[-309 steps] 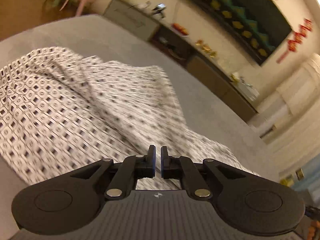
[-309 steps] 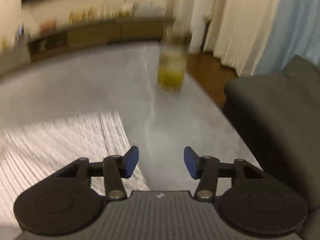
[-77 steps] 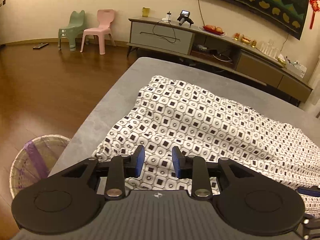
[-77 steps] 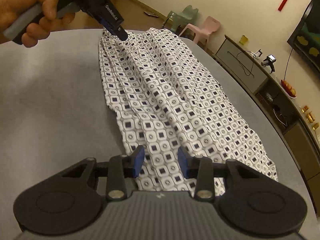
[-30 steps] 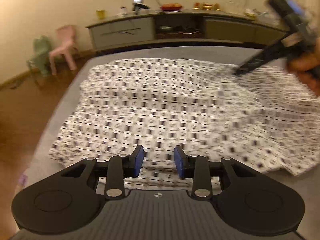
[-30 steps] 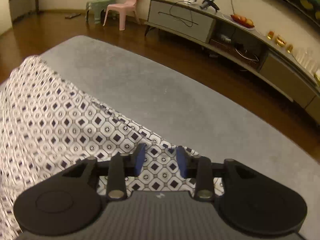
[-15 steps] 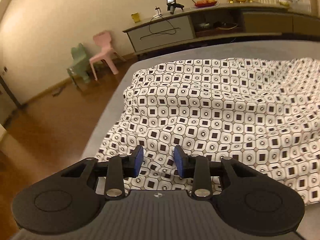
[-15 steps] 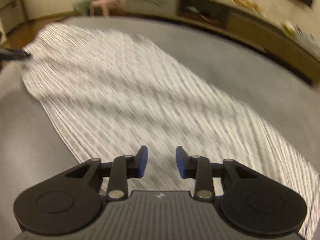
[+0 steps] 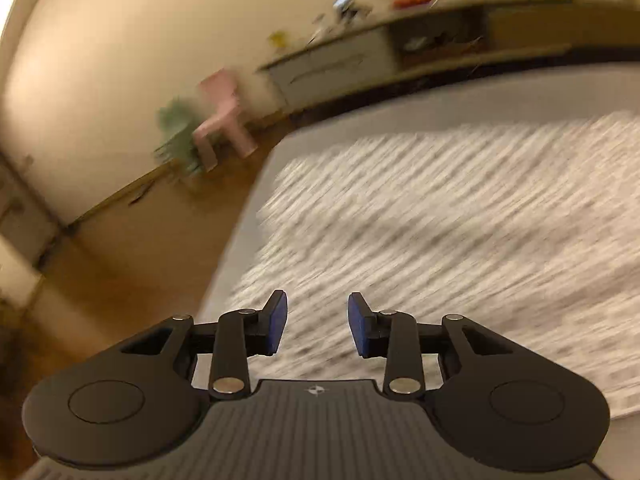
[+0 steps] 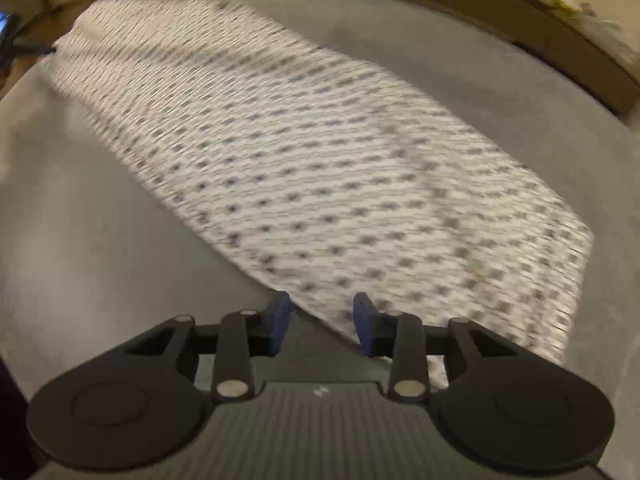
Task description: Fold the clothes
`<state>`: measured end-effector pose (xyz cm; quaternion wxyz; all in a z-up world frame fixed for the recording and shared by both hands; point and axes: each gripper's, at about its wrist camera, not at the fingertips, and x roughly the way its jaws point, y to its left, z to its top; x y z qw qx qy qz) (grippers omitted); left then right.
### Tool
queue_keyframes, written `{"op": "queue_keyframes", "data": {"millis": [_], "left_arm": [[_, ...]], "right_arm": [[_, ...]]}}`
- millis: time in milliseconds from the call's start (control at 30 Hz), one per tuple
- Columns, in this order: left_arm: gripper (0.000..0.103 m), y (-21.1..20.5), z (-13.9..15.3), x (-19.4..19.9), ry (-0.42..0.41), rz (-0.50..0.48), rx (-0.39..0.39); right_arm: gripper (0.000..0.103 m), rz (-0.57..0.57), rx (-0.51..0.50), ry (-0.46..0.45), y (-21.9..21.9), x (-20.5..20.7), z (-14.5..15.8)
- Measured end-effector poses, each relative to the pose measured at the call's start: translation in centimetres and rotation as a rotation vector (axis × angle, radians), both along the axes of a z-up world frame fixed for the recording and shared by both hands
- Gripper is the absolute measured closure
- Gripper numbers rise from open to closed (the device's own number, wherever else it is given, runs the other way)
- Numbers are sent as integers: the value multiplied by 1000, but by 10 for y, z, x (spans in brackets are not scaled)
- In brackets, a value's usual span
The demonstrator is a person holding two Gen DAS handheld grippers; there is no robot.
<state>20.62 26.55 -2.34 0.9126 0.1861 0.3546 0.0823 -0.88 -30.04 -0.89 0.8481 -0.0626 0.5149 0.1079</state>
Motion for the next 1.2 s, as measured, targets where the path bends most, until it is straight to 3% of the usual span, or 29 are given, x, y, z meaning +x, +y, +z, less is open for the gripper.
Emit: {"op": "queue_keyframes", "data": {"millis": [100, 267, 400, 500, 633, 733, 767, 833, 900, 967, 1067, 1100, 1200], "left_arm": [[66, -48, 10, -2, -4, -173, -175], [66, -143, -2, 11, 77, -414, -236], [65, -175, -33, 30, 145, -458, -170], [63, -178, -33, 45, 145, -398, -150], [64, -190, -39, 70, 78, -261, 35], [61, -203, -22, 72, 101, -335, -85], [58, -207, -14, 70, 125, -372, -161], [47, -216, 0, 60, 128, -400, -244], [47, -224, 13, 43, 121, -411, -251], [47, -234, 27, 12, 126, -493, -260], [47, -253, 33, -64, 131, -714, -171], [47, -253, 31, -84, 131, -743, -163], [47, -241, 14, -118, 136, -759, -240]], "right_arm": [[67, -213, 117, -133, -44, 5, 5], [67, -306, 148, -182, -55, 36, -15], [69, -279, 97, -171, -54, 41, -27], [68, -260, 54, -171, -59, 35, -27], [67, -215, 0, -159, -56, 25, -27], [67, -205, 11, -152, -63, 18, -23], [66, -196, 7, -158, -64, 13, -21], [63, -192, 11, -172, -67, 10, -20], [63, -185, 64, -223, -70, 6, -10], [64, -154, 160, -264, -72, 7, 7], [60, -32, 229, -293, -47, 24, 35], [57, 15, 234, -305, -32, 34, 45], [55, 122, 310, -295, 13, 72, 63]]}}
